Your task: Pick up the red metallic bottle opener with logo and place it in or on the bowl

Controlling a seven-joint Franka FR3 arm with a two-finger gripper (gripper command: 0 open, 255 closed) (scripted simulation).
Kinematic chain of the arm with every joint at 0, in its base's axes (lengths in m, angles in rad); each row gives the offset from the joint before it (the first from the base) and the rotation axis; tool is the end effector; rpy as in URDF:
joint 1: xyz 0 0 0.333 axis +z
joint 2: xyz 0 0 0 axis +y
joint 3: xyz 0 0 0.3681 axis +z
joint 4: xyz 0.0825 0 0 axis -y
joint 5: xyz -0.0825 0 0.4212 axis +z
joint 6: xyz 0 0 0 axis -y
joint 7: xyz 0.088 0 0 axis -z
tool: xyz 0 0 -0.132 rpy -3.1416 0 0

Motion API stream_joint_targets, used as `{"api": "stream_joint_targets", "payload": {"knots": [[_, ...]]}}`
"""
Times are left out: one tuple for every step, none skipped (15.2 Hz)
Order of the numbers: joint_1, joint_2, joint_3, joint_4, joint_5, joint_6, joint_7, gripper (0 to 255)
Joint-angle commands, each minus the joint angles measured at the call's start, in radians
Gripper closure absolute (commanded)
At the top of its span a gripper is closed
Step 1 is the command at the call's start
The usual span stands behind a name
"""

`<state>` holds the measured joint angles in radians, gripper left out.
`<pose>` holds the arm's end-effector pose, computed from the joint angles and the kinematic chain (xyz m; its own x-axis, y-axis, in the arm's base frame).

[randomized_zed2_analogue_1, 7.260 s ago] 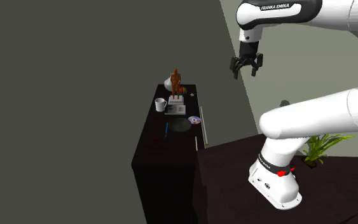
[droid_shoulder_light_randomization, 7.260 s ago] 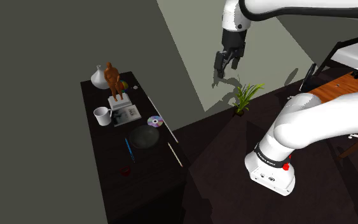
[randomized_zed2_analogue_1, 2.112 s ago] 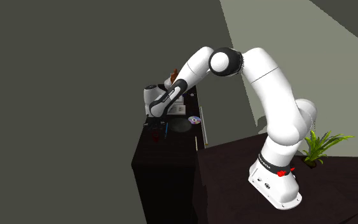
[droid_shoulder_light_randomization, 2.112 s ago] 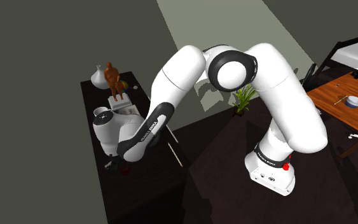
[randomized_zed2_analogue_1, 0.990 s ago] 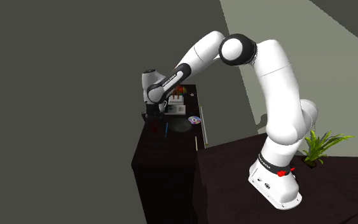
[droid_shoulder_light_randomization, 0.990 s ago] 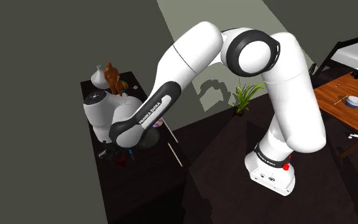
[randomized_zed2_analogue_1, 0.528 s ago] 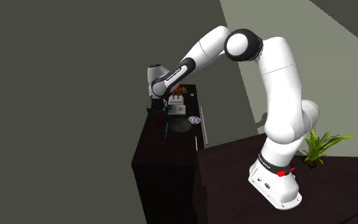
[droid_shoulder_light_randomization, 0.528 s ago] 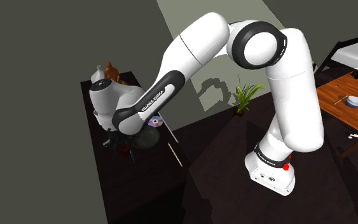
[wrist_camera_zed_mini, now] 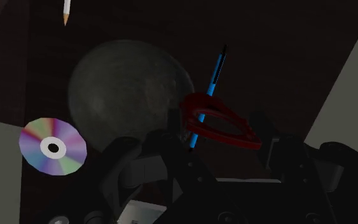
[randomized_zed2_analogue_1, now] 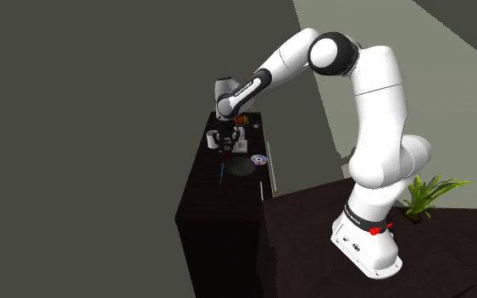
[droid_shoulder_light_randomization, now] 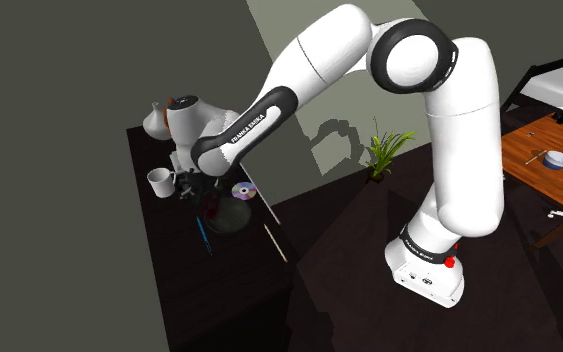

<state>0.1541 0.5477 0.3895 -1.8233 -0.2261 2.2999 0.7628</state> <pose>0.6108 0.3363 0.2459 0.9927 -0.1146 -0.0374 -0.1151 -0.9933 -0.0118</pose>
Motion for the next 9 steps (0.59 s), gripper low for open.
{"api": "stream_joint_targets", "payload": {"knots": [[-0.04, -0.006, -0.007, 0.0, 0.007, -0.005, -0.051, 255], [-0.057, -0.009, -0.01, 0.002, 0.01, -0.009, -0.073, 255], [-0.074, -0.011, -0.013, 0.004, 0.013, -0.014, -0.096, 255], [-0.091, -0.012, -0.016, 0.008, 0.016, -0.018, -0.118, 255], [-0.107, -0.012, -0.019, 0.014, 0.019, -0.024, -0.14, 255], [-0.126, -0.012, -0.024, 0.021, 0.022, -0.031, -0.165, 255], [-0.124, -0.003, -0.026, 0.02, 0.018, -0.021, -0.163, 255], [-0.123, 0.005, -0.029, 0.019, 0.014, -0.012, -0.161, 255], [-0.121, 0.014, -0.031, 0.018, 0.01, -0.002, -0.159, 255]]}}
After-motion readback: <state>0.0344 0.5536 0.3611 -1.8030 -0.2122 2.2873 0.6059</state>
